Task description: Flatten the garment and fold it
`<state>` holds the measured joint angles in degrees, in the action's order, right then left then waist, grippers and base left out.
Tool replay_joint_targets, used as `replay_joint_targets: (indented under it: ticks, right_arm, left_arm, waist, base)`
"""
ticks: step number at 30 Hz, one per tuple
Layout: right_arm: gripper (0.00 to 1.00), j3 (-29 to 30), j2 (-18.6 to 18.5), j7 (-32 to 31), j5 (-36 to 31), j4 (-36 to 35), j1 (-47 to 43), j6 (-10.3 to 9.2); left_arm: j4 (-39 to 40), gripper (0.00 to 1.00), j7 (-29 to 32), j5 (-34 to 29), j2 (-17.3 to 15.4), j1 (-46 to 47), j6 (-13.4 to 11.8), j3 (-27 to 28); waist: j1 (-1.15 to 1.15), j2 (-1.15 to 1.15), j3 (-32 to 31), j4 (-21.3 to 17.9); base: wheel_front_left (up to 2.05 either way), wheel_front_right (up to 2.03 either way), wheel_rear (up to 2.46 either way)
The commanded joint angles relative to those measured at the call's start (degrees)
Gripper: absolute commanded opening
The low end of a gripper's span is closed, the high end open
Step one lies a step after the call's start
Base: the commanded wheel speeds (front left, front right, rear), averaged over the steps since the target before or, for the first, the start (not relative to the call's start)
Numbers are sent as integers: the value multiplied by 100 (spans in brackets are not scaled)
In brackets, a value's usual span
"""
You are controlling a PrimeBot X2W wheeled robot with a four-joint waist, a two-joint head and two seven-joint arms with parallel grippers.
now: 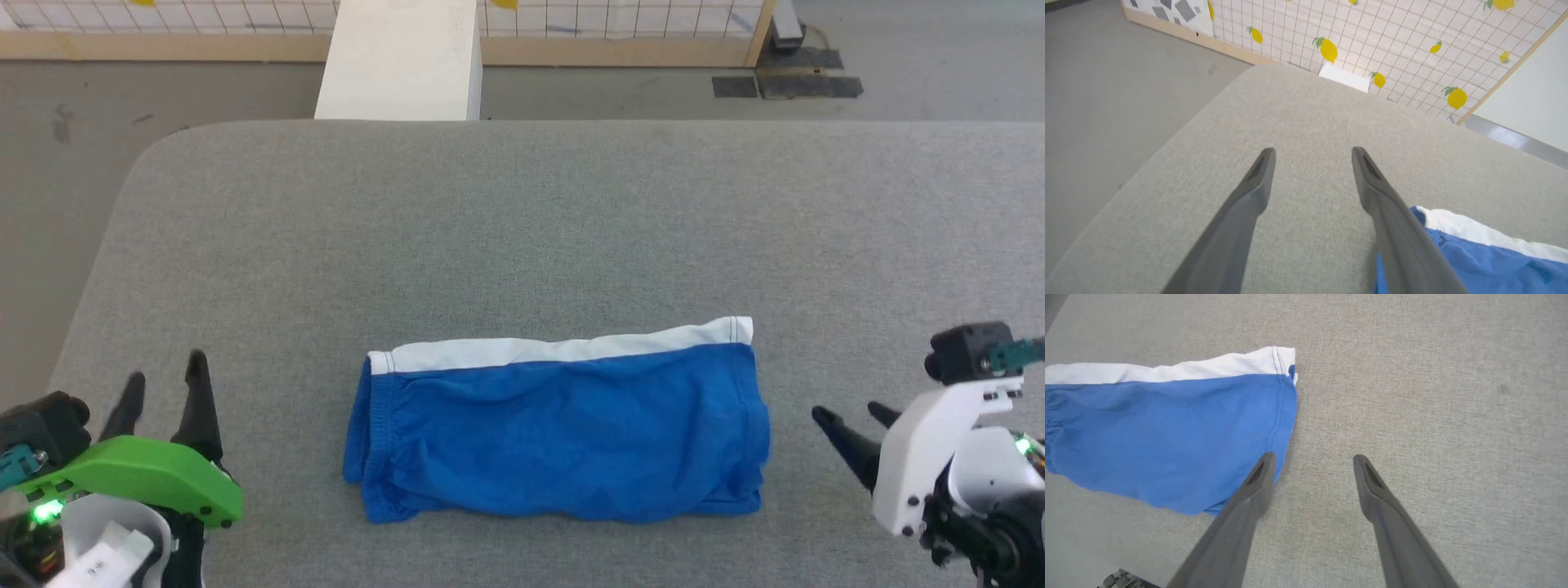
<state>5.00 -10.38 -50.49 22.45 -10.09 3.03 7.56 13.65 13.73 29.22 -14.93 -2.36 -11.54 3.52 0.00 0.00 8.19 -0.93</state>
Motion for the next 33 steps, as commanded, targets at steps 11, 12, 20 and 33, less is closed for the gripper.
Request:
replay_joint_targets:
  ticks: [11, 12, 20, 33]
  right_arm:
    - [100, -750, -304, -61, 415, 1106, 775, -8]
    - [100, -828, -331, -51, 425, 1185, 810, -8]
    - [100, -1470, -174, 116, 613, 1964, 1157, -8]
    - [0, -2190, -289, 378, 696, 2630, 1551, -8]
  left_arm:
    - [-906, 100, -2631, -776, 104, 535, 626, -243]
    - [-939, 100, -2687, -805, 121, 552, 641, -253]
    - [-987, 100, -2858, -934, 339, 556, 722, -219]
    - [-1150, 100, -2871, -1072, 516, 582, 860, -319]
  waist:
    - [0, 0, 330, 144]
    - [0, 0, 346, 150]
    - [0, 0, 480, 165]
    - [0, 0, 448, 274]
  base:
    - [0, 0, 0]
    - [0, 0, 0]
    - [0, 0, 0]
    - [0, 0, 0]
